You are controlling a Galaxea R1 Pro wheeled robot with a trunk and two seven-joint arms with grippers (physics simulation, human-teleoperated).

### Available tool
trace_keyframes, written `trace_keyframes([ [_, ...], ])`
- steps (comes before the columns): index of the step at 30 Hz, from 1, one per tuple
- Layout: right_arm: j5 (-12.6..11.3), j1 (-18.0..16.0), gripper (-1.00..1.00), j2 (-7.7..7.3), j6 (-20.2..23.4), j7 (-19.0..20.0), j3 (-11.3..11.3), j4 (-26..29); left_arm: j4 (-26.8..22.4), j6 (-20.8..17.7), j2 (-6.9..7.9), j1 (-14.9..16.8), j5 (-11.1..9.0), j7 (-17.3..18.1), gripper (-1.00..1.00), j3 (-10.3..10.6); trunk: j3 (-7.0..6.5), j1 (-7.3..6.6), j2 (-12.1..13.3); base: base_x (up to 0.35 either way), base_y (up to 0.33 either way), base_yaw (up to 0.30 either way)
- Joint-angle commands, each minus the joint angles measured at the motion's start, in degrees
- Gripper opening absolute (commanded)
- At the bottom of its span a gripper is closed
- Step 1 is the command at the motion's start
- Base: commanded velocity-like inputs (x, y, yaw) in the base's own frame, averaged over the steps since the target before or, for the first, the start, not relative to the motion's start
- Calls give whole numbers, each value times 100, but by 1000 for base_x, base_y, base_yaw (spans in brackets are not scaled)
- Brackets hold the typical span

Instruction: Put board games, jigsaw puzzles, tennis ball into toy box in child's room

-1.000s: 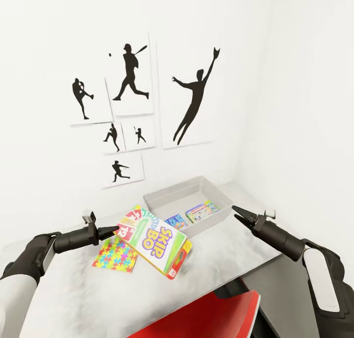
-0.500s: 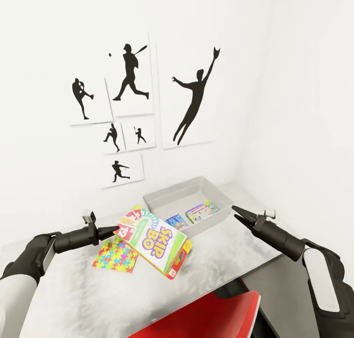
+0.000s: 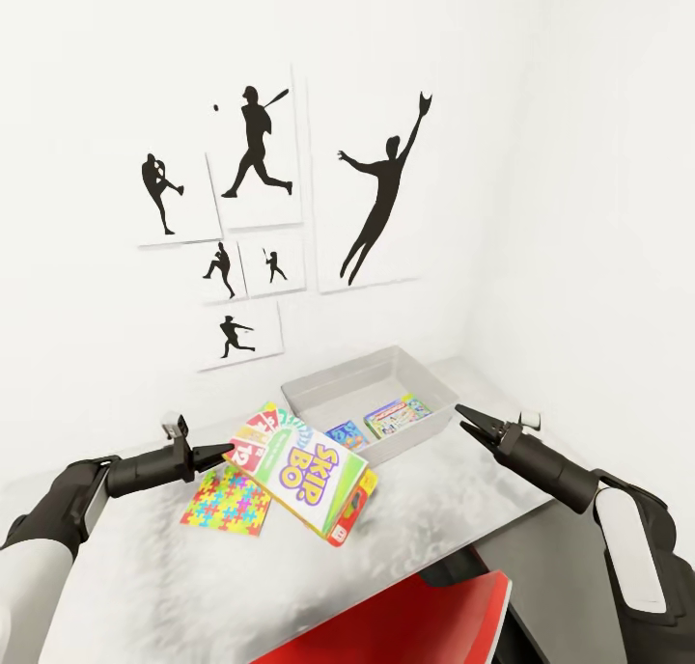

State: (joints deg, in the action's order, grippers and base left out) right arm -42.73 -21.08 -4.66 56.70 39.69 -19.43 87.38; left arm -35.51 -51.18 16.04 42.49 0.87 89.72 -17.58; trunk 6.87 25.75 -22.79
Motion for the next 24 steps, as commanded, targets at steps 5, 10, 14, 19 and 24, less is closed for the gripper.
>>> trace_keyframes([
  [5,27,-8,100,0,24,7,-8,-2,-40,-316,-103,7,-91,28,-100,-8,12,4,-12,0,0,0],
  [10,21,-7,100,0,25,16,-8,-2,-642,-738,-372,12,-297,28,-100,-5,12,4,-12,0,0,0],
  [14,19,-9,100,-3,25,36,-10,-3,-985,-821,-630,28,-304,28,-100,-5,12,4,-12,0,0,0],
  [19,18,-9,100,-8,28,46,-16,-10,-1098,-824,-888,188,-308,-20,-100,-29,12,4,-12,0,0,0],
  [24,17,-6,100,-17,40,54,-139,-30,-1098,-813,-1365,386,-613,-1135,-100,-720,12,4,-12,0,0,0],
])
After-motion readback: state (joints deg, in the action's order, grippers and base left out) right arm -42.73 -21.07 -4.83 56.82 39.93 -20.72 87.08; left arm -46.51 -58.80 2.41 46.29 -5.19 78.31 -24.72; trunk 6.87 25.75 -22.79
